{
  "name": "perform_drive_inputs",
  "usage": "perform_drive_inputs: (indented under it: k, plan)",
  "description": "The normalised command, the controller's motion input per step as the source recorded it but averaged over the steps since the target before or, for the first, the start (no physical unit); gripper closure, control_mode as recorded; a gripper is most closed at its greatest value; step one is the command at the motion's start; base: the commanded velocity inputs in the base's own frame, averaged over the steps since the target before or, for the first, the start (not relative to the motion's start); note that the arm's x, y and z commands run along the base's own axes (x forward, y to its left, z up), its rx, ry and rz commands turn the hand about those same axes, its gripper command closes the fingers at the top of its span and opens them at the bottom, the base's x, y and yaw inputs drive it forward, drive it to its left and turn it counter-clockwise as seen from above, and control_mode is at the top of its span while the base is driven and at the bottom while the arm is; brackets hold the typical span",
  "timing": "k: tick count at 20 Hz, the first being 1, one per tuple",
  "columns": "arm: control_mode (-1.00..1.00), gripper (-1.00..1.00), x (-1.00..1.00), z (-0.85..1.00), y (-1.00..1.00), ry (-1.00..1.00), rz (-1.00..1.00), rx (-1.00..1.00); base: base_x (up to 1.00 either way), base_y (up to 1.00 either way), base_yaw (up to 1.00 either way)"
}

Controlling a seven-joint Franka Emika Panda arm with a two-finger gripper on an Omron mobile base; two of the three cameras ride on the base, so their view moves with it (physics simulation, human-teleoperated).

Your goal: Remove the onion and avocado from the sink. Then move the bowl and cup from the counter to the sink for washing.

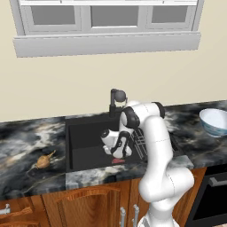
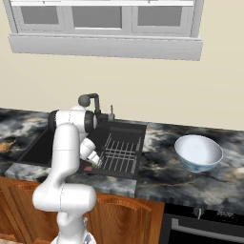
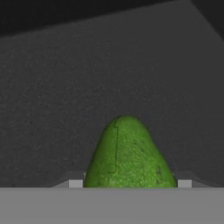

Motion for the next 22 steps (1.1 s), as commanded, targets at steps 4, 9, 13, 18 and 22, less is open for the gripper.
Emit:
perform_drive_inputs:
  k: [4, 9, 13, 18, 22]
  plan:
    - [-1.00, 1.00, -0.10, -0.05, 0.17, 0.00, -0.08, 0.00, 0.00, 0.00, 0.00]
    - [-1.00, 1.00, -0.16, 0.06, 0.24, -0.09, -0.05, 0.00, 0.00, 0.00, 0.00]
    - [-1.00, 1.00, -0.19, 0.18, 0.22, -0.07, -0.03, 0.00, 0.00, 0.00, 0.00]
    - [-1.00, 1.00, -0.13, 0.25, 0.13, -0.03, 0.00, 0.00, 0.00, 0.00, 0.00]
    - [-1.00, 1.00, -0.07, 0.32, 0.07, 0.00, 0.00, 0.00, 0.00, 0.00, 0.00]
